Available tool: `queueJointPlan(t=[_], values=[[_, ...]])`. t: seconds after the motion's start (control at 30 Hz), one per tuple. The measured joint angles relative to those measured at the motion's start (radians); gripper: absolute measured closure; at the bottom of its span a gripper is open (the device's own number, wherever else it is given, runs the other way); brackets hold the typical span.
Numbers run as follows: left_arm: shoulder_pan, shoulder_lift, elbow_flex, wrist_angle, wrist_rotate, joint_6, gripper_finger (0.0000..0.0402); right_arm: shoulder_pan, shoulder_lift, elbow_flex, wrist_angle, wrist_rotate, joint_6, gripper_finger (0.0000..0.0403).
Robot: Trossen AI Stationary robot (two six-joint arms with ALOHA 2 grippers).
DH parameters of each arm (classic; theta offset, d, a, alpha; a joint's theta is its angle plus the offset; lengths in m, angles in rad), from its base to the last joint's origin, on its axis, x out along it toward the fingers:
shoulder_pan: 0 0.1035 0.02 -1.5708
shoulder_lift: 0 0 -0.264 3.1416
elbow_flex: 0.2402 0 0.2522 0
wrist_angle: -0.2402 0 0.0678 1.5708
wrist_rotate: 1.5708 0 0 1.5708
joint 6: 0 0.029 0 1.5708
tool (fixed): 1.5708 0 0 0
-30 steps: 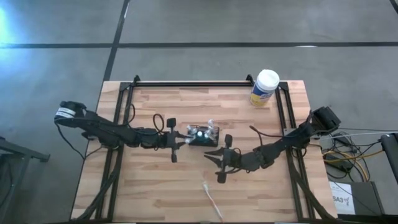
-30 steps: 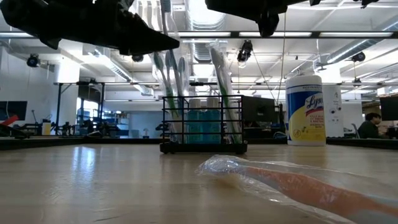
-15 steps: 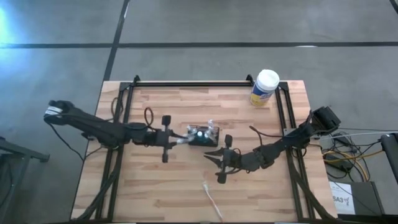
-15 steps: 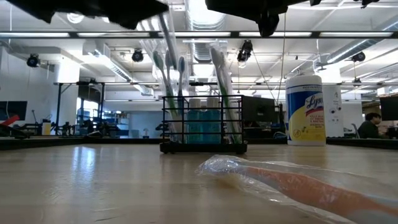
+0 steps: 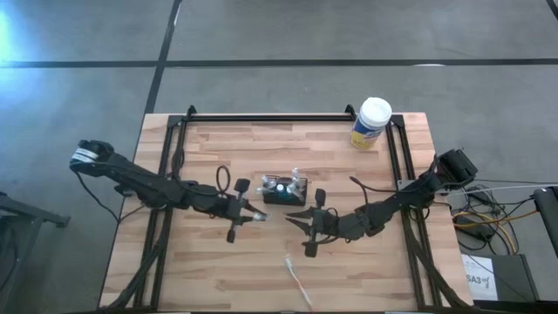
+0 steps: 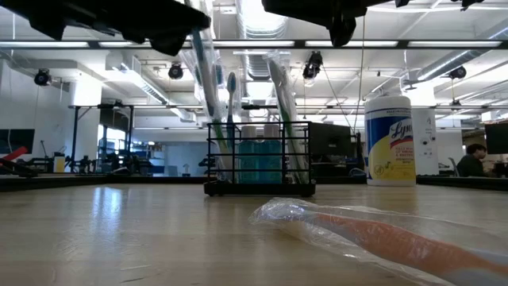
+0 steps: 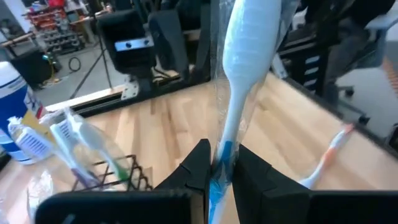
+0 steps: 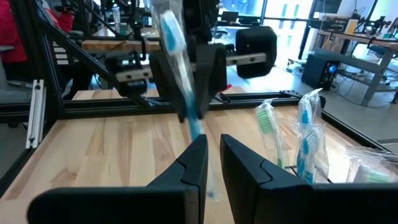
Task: Pick & Place toothbrushing station
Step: Put the blue toothbrush into the black mesh organizer
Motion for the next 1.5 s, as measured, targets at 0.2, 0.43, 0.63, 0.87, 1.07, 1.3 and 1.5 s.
queueJointPlan(t=[0.2, 0.43, 0.63, 0.87, 1.07, 1.3, 1.5], values=[[0.064, 0.035, -0.015, -0.006, -0.056, 0.042, 0.0363, 0.0, 0.0, 0.0, 0.002, 0.0, 0.002, 0.036], [0.102, -0.018, -0.028, 0.02, -0.179, 0.103, 0.0363, 0.0, 0.0, 0.0, -0.006, 0.0, 0.0, 0.036], [0.113, -0.021, -0.033, 0.023, -0.158, 0.108, 0.0363, 0.0, 0.0, 0.0, -0.007, 0.0, -0.001, 0.036], [0.112, -0.026, -0.033, 0.044, -0.114, 0.089, 0.0363, 0.0, 0.0, 0.0, -0.007, 0.0, 0.0, 0.036], [0.112, -0.026, -0.033, 0.052, -0.114, 0.088, 0.0363, 0.0, 0.0, 0.0, -0.007, 0.0, -0.001, 0.036], [0.117, -0.019, -0.062, 0.048, -0.159, 0.104, 0.0363, 0.0, 0.0, 0.0, -0.007, 0.0, -0.001, 0.036], [0.132, -0.019, -0.119, 0.091, -0.159, 0.09, 0.0363, 0.0, 0.0, 0.0, -0.007, 0.0, -0.001, 0.036]])
